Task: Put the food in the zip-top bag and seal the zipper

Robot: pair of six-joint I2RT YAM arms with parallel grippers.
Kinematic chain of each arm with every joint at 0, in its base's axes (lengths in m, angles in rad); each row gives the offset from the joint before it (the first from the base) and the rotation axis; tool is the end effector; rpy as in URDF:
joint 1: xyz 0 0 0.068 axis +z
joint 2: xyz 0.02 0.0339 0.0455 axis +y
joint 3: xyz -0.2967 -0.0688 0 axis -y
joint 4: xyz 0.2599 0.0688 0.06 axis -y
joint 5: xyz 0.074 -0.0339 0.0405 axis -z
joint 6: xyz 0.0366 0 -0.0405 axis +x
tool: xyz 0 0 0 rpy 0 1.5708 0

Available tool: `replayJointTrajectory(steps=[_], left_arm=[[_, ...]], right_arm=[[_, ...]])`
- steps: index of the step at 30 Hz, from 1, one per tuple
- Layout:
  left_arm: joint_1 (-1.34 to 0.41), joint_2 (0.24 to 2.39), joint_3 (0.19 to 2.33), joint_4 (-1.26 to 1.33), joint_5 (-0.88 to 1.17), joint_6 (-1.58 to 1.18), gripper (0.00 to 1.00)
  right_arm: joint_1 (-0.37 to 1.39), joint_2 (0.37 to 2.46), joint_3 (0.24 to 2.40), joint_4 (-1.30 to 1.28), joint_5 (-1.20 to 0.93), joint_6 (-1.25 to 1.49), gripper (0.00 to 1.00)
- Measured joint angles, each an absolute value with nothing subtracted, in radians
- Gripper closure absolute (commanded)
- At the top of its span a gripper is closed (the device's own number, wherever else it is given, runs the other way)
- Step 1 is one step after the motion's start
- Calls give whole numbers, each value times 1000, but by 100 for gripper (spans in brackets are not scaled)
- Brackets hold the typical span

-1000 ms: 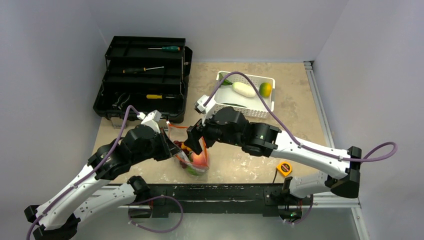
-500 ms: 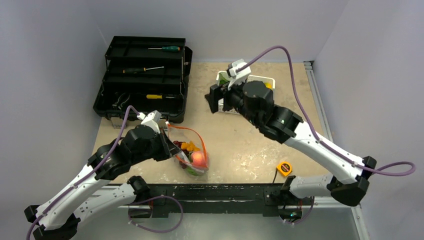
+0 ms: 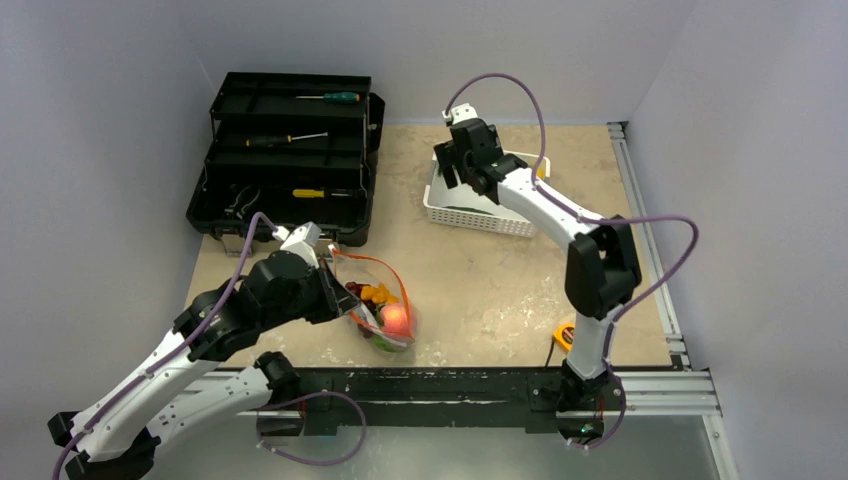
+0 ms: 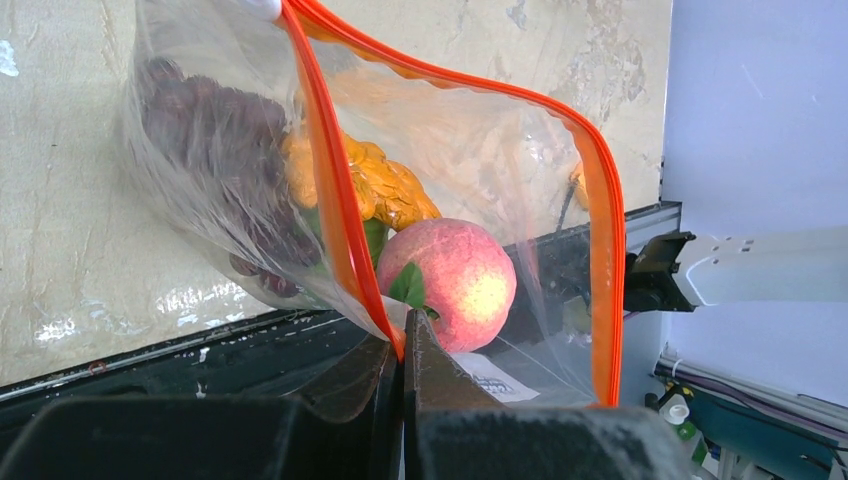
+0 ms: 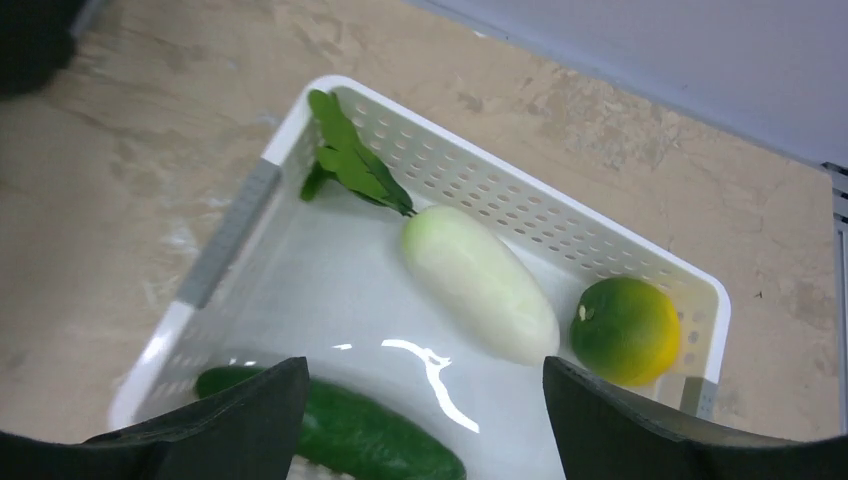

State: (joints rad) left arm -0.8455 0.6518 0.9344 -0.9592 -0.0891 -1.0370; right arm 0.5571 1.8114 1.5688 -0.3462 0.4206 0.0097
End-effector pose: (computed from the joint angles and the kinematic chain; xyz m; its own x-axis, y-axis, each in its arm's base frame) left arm 0.0708 -0.0750 0.3544 -0.8134 -0.3751 -0.4447 -0.0018 0.7660 -0.6429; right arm 0.3871 0.2235 0.3378 -0.4733 -0.2844 -0.8338 -0.1899 0.9571 -0.2187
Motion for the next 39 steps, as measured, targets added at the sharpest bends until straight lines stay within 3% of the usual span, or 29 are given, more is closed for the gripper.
replayJointTrajectory(steps=[7, 14, 22, 29, 39], left_arm=[[-846, 656, 934, -959, -82, -1037, 100], [-846, 656, 934, -960, -82, -1037, 100], [-846, 675, 934, -959, -78, -1037, 100], [-846, 674, 934, -959, -78, -1037, 100], [-846, 674, 934, -959, -78, -1037, 100]], right_arm=[[465, 2082, 1697, -361, 427, -101, 14], [407, 2164, 1730, -356, 413, -209, 15], [396, 2222, 1755, -318, 374, -265, 26], [397, 2270, 1755, -298, 374, -281, 47], [397, 2255, 1758, -304, 377, -262, 97]])
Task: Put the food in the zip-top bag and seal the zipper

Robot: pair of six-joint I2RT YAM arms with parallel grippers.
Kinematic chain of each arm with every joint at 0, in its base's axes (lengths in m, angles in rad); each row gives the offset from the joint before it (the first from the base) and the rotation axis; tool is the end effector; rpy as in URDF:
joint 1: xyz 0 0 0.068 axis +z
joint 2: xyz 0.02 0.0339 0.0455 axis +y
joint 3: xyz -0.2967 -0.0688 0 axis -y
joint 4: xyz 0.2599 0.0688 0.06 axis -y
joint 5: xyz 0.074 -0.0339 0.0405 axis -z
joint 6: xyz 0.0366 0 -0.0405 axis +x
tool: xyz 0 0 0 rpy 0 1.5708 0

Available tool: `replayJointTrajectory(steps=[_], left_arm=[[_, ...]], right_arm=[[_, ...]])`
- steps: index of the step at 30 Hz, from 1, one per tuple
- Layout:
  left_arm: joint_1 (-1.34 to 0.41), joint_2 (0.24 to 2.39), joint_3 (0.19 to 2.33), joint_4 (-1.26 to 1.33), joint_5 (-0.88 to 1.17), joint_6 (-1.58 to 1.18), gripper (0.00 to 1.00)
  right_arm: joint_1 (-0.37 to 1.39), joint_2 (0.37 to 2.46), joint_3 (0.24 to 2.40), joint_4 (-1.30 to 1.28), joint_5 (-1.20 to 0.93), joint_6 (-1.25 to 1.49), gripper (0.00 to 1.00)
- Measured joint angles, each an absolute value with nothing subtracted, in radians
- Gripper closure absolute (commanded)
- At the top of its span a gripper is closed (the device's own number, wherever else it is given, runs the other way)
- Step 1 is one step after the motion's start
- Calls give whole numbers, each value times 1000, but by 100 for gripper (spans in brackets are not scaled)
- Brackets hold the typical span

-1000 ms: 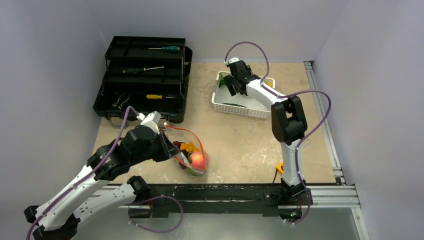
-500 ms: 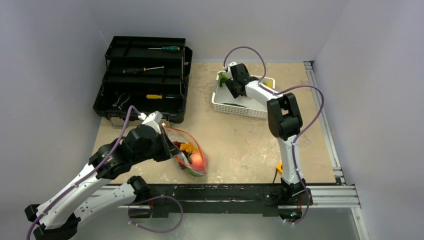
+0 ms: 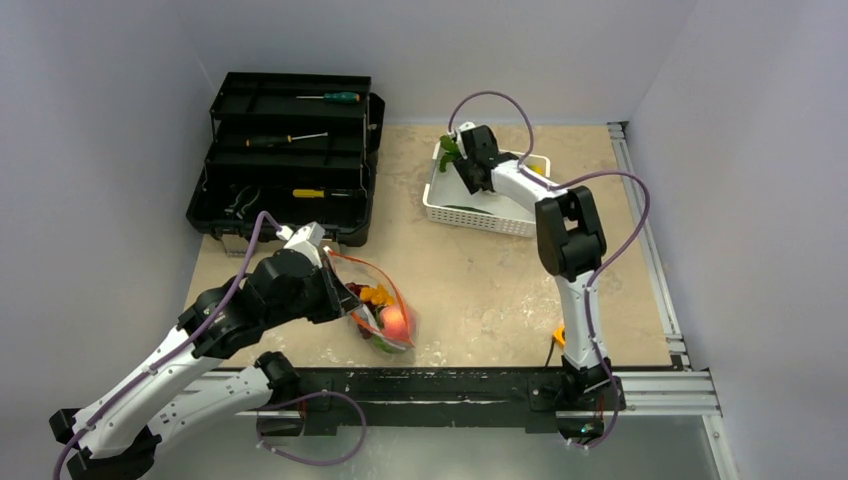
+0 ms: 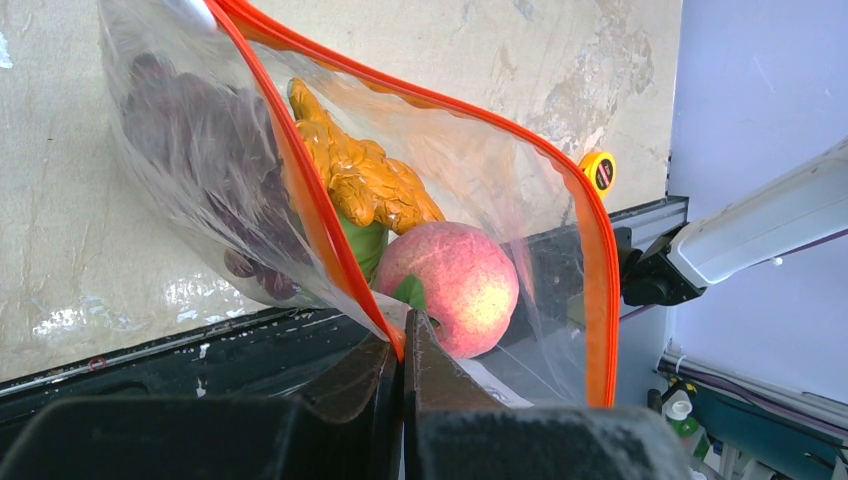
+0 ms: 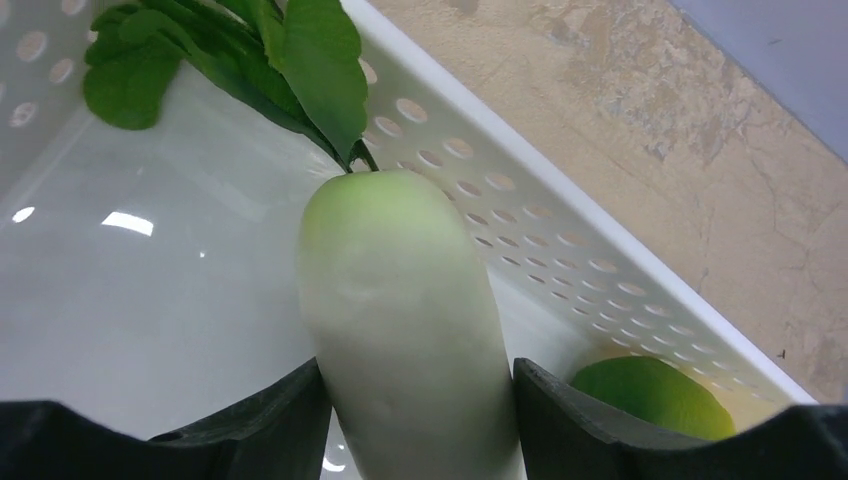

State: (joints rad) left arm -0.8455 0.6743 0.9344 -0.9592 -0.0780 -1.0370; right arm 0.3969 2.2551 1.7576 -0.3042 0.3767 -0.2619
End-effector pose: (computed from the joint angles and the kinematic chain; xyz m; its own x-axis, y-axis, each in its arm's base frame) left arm 0.0741 -0.0793 0.3525 -0.8254 -0.3627 -0.4326 -0.0080 0.7738 -0.6334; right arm 0.5030 0.1962 0.1945 -0.6081 -0.5159 -0.6033 -0.2909 0.8520 -0.4354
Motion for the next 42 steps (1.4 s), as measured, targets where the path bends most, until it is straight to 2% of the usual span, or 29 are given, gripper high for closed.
replayJointTrajectory(steps=[4, 10, 15, 18, 21, 27, 31, 36, 42], left_arm=[[-846, 674, 934, -959, -78, -1037, 100], [-846, 674, 934, -959, -78, -1037, 100], [-846, 674, 934, -959, -78, -1037, 100], [-846, 674, 934, -958, -78, -1037, 100], [-846, 674, 934, -957, -78, -1037, 100], [-846, 674, 934, -950, -78, -1037, 100], [-846, 674, 934, -950, -78, -1037, 100], [-846, 674, 934, -947, -78, -1037, 100], [-846, 674, 934, -947, -78, -1037, 100]], right_arm=[[399, 2178, 1751, -347, 371, -217, 100], [413, 1924, 1735, -394, 299, -123, 100], [438, 1677, 1635, -372, 77, 16, 100], [466, 1514, 1473, -280, -107, 128, 100], [552, 1397, 1357, -192, -226, 229, 100], [823, 1332, 1314, -12, -350, 389, 100], [922, 1278, 1208, 149, -354, 510, 100], [1039, 1258, 1102, 262, -263, 576, 100], [1156, 1256, 1048, 259, -93, 588, 100]])
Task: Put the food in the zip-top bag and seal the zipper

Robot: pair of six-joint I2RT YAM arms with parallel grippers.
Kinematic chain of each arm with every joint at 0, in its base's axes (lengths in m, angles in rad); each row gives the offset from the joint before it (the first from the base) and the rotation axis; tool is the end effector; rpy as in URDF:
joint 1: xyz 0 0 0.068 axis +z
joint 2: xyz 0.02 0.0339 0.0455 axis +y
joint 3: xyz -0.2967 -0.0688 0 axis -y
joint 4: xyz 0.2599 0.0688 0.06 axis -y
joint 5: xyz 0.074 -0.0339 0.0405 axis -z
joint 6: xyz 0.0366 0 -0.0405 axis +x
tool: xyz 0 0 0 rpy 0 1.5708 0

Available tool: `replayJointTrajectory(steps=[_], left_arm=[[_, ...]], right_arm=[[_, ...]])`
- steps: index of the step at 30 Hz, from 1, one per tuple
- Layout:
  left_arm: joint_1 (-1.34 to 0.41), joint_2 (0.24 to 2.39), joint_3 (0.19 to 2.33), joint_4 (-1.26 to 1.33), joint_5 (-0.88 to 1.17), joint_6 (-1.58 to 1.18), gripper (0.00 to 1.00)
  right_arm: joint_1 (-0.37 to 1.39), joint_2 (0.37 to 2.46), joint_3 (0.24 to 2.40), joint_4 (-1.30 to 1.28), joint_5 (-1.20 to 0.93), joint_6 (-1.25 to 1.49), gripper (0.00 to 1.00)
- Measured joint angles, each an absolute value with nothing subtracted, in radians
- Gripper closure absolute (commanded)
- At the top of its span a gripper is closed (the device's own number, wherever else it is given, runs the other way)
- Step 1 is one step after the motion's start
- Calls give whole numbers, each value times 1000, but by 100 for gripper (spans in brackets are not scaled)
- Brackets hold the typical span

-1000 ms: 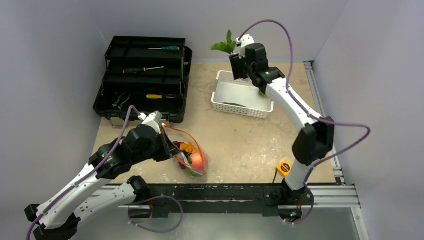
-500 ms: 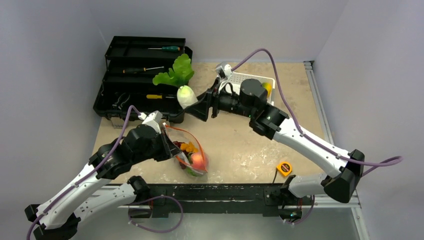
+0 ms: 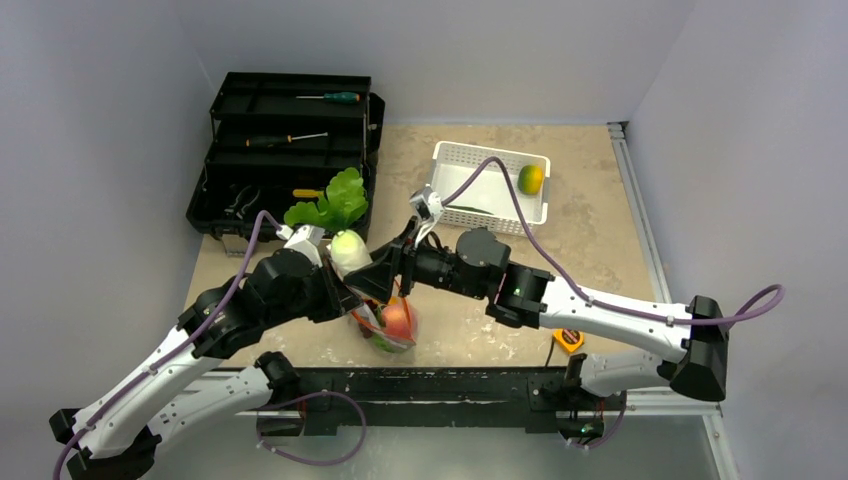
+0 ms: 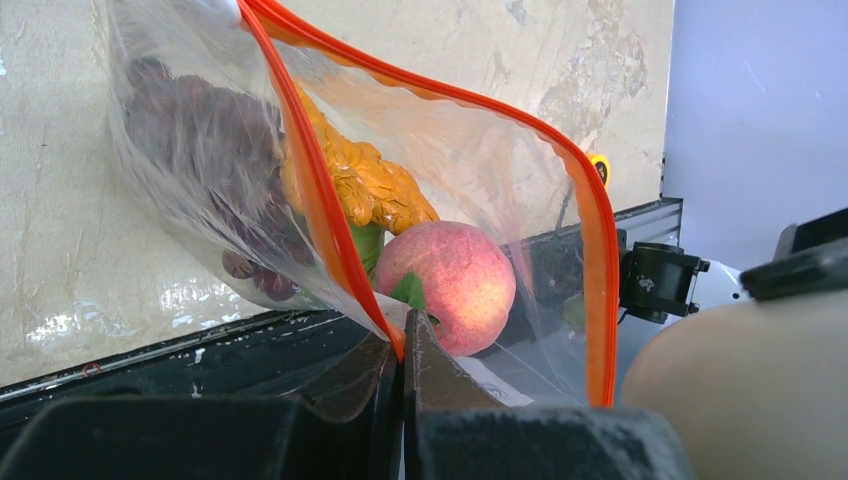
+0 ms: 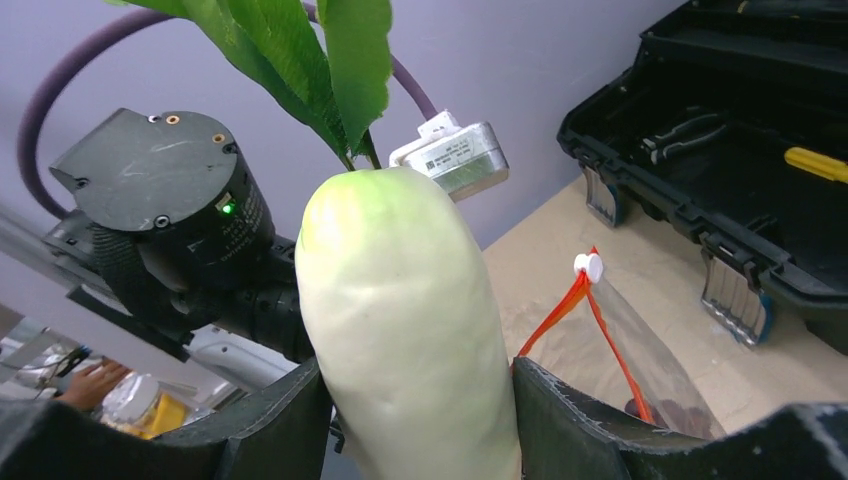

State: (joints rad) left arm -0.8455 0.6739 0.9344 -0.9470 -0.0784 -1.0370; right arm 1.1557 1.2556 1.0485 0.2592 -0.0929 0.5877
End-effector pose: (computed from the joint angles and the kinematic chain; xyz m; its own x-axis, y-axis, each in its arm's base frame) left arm 0.0746 -0.0799 0.3535 -0.8216 -0.3670 -0.4363 -0.0028 0.7679 -0.6406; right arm 0.1199 0.2805 0.4066 -0.5084 0.2153 -0.8338 -0.8010 0.2372 0.5497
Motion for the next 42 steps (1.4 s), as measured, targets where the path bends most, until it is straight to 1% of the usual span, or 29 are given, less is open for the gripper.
replayJointTrajectory(steps=[5, 11, 19, 24, 38, 39, 42], left_arm=[[-846, 672, 934, -947, -79, -1037, 100], [-846, 672, 934, -945, -78, -1037, 100], [-846, 672, 934, -945, -80, -1037, 100], [-846, 672, 934, -944, -82, -1037, 100], [-846, 657, 934, -963, -87, -1036, 100], [-846, 656, 934, -968, -89, -1036, 100], [-846, 647, 934, -970, -88, -1037, 100]], right_arm=[[1214, 1256, 1050, 214, 41, 588, 100], [1267, 1277, 1109, 50, 169, 587, 100], [1309, 1338, 1206, -212, 221, 583, 100], [1311, 1361, 1219, -329, 250, 576, 100], [1311, 1499, 1383, -511, 326, 442, 100], [1311, 1512, 1397, -525, 334, 439, 99], [1311, 1555, 1434, -558, 359, 437, 84]])
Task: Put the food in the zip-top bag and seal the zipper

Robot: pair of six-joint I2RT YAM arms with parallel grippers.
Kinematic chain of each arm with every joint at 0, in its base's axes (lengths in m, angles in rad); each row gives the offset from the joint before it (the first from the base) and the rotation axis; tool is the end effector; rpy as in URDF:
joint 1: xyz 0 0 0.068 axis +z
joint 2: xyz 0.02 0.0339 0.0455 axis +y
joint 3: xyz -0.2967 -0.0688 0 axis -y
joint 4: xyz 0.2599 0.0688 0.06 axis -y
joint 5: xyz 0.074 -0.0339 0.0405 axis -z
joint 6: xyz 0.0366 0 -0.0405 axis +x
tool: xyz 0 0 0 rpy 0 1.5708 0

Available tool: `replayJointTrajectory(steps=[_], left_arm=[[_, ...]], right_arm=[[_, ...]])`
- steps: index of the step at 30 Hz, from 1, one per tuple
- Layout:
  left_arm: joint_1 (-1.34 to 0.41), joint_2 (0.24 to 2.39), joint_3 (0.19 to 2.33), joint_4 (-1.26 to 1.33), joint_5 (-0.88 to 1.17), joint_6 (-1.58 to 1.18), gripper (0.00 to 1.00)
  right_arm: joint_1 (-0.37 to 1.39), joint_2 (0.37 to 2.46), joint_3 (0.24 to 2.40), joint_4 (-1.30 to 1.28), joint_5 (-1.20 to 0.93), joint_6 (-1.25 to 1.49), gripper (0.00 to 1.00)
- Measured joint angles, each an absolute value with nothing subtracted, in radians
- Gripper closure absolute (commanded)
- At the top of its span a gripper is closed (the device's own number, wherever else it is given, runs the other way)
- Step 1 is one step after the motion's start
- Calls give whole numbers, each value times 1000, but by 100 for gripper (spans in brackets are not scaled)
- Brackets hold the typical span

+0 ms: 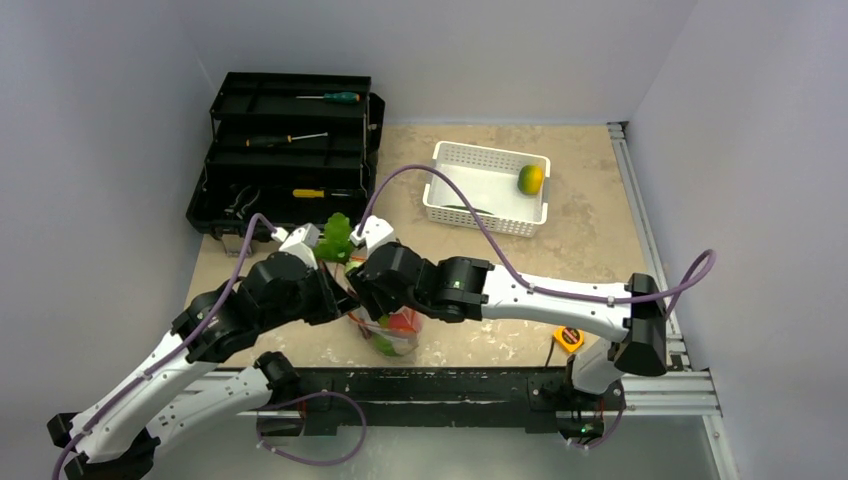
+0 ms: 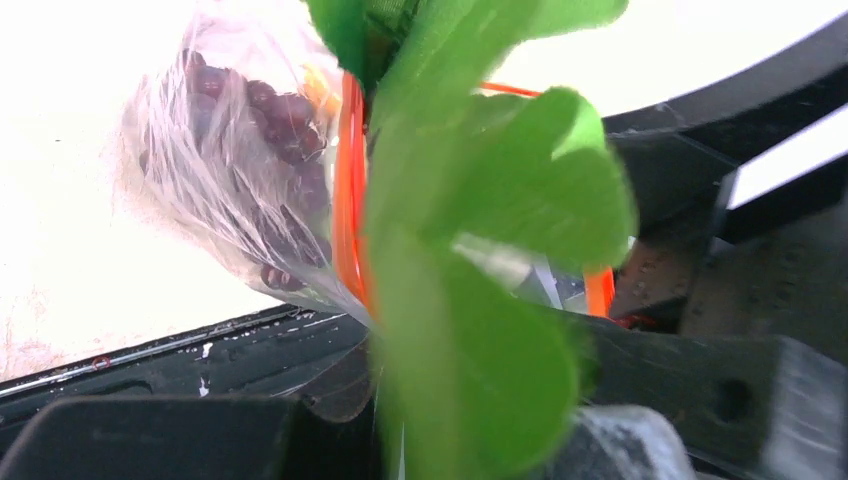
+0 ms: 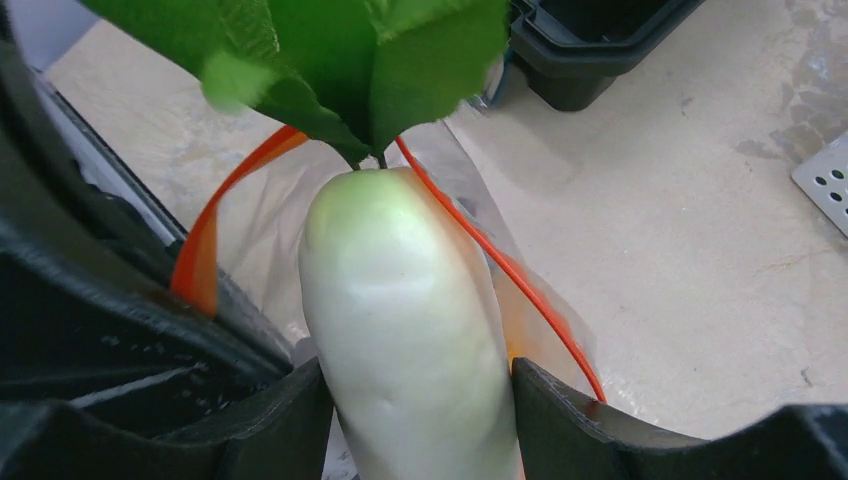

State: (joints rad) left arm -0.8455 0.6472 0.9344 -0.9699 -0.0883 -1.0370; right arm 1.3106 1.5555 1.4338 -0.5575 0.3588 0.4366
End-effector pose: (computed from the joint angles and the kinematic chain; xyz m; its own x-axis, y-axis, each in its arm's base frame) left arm 0.0696 -0.0736 0.3539 -0.8156 -0.3727 -0.4427 -0.0041 0.7687 -0.6396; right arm 0.1063 0.3494 0.3702 -0.4993 -0.3366 -0.7984 -0.6879 0.7142 0.1291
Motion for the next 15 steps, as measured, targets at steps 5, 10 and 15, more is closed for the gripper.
replayJointTrajectory(steps=[5, 10, 15], left_arm=[[-846, 645, 934, -969, -83, -1037, 100], [-846, 647, 934, -968, -76, -1037, 100], [-846, 642, 934, -972, -71, -1037, 100]], right_arm=[[1310, 1618, 1446, -566, 375, 437, 59], [1308, 1626, 1448, -569, 356, 437, 35], [1305, 1553, 1429, -550, 318, 429, 31]])
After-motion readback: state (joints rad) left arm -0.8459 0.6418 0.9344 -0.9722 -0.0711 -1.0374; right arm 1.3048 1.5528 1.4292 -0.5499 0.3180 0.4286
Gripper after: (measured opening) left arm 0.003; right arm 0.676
